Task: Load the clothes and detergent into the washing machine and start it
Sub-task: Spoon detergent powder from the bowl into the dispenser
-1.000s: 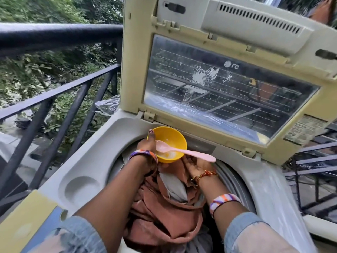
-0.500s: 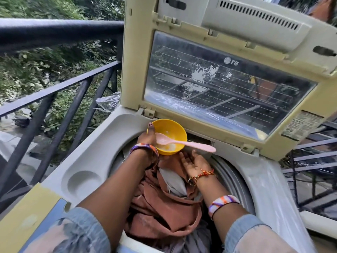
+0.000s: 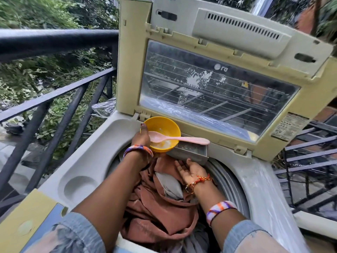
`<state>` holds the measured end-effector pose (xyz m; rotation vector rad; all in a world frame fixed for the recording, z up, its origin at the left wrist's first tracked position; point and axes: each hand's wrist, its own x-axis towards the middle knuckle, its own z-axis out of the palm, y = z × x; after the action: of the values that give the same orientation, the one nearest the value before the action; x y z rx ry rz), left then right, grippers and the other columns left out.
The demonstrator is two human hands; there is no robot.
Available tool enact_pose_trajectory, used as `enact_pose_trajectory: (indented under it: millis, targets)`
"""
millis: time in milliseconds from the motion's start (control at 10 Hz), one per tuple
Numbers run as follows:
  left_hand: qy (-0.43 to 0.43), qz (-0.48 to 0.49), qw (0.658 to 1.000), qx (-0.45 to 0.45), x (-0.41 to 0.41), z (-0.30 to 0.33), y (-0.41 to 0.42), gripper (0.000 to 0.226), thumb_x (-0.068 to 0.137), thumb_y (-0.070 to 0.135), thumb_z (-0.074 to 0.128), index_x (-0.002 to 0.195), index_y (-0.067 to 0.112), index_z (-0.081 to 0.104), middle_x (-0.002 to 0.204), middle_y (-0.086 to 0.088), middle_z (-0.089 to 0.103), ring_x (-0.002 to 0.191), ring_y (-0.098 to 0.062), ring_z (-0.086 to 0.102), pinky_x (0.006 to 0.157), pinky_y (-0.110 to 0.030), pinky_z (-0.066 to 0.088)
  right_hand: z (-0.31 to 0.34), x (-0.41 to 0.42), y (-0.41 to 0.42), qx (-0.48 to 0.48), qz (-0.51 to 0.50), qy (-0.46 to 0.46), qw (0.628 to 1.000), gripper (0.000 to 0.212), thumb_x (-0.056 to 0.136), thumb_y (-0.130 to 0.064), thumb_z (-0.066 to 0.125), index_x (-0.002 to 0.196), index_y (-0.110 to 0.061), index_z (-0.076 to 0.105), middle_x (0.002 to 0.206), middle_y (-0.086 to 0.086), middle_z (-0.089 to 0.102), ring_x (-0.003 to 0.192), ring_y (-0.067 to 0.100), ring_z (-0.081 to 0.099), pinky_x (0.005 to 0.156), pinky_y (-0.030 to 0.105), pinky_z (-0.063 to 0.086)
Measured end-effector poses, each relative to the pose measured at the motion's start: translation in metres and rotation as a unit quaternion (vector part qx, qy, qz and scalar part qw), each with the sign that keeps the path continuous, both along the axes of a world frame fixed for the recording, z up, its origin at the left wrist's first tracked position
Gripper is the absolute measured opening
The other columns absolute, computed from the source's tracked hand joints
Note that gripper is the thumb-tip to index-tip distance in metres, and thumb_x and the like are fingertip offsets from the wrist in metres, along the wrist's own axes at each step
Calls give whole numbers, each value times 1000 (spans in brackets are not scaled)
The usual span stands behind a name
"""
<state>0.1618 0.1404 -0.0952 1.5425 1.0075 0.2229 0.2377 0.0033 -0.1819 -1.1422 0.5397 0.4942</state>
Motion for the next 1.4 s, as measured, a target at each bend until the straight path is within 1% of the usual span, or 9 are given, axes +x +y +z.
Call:
enact_pose_trajectory:
  millis: [200, 300, 400, 600, 800, 900, 1000, 1100, 1400]
  targets:
    - [-18, 23, 1000, 5, -1, -3, 4, 62, 100, 43, 15, 138, 0, 38, 144, -21, 40, 133, -33, 39, 105, -33, 31, -58, 42, -17, -28, 135, 38, 990, 18, 81, -28, 69, 76, -11, 70, 87, 9, 65, 105, 42, 54, 93, 25, 47]
    - [-25, 34, 999, 3, -1, -3, 7, 62, 100, 42, 15, 137, 0, 39, 144, -21, 40, 132, -33, 39, 106, -34, 31, 13, 2, -20, 7, 169, 22, 985, 24, 92, 7, 43, 69, 2, 48, 70, 11, 46, 67, 22, 50, 41, 23, 52]
    - [-29, 44, 998, 18, -2, -2, 11, 59, 101, 39, 13, 137, -1, 38, 145, -22, 38, 134, -33, 36, 106, -33, 29, 55, -18, -22, -55, 295, -8, 954, 23, 90, 1, 52, 67, -1, 50, 59, 9, 51, 44, 13, 56, 31, 19, 46]
    - [-104, 75, 992, 13, -5, 1, 11, 55, 101, 38, 18, 137, 4, 41, 143, -20, 41, 132, -33, 40, 101, -32, 34, 128, -13, -23, -72, 331, -206, 918, 20, 84, -11, 63, 99, -7, 51, 69, 11, 62, 43, 10, 63, 39, 19, 51]
    - [-210, 66, 968, -116, -9, -3, 12, 47, 100, 33, 27, 139, 8, 37, 143, -14, 42, 132, -32, 42, 109, -46, 38, 146, -19, -15, -147, 297, -344, 879, 13, 87, 6, 54, 97, -1, 57, 60, 8, 63, 37, 4, 59, 39, 18, 51]
    - [-339, 117, 878, -317, -2, -8, 13, 49, 98, 42, 31, 138, 14, 38, 140, -11, 47, 128, -31, 47, 105, -52, 38, 147, -14, -13, -215, 225, -489, 815, 24, 83, 12, 53, 92, -6, 66, 76, 14, 65, 49, 3, 62, 51, 21, 55]
    - [-375, 128, 849, -350, -4, -7, 15, 49, 98, 41, 35, 137, 13, 40, 137, -7, 50, 121, -28, 51, 102, -55, 37, 143, -16, -12, -301, 204, -681, 636, 19, 77, 6, 61, 88, -3, 73, 82, 13, 73, 69, 5, 65, 70, 27, 55]
    - [-386, 131, 833, -373, -2, -9, 17, 50, 98, 41, 33, 140, 14, 38, 140, -12, 47, 128, -30, 45, 108, -57, 32, 137, -26, -13, -306, 186, -775, 521, 19, 74, 6, 63, 88, -1, 74, 88, 13, 74, 91, 3, 61, 73, 17, 49]
    - [-413, 97, 825, -373, 3, -9, 15, 50, 98, 36, 32, 142, 13, 34, 144, -16, 43, 129, -35, 45, 101, -59, 36, 136, -33, -17, -292, 187, -746, 569, 20, 77, -2, 62, 93, -3, 73, 84, 12, 74, 73, 8, 61, 61, 8, 42]
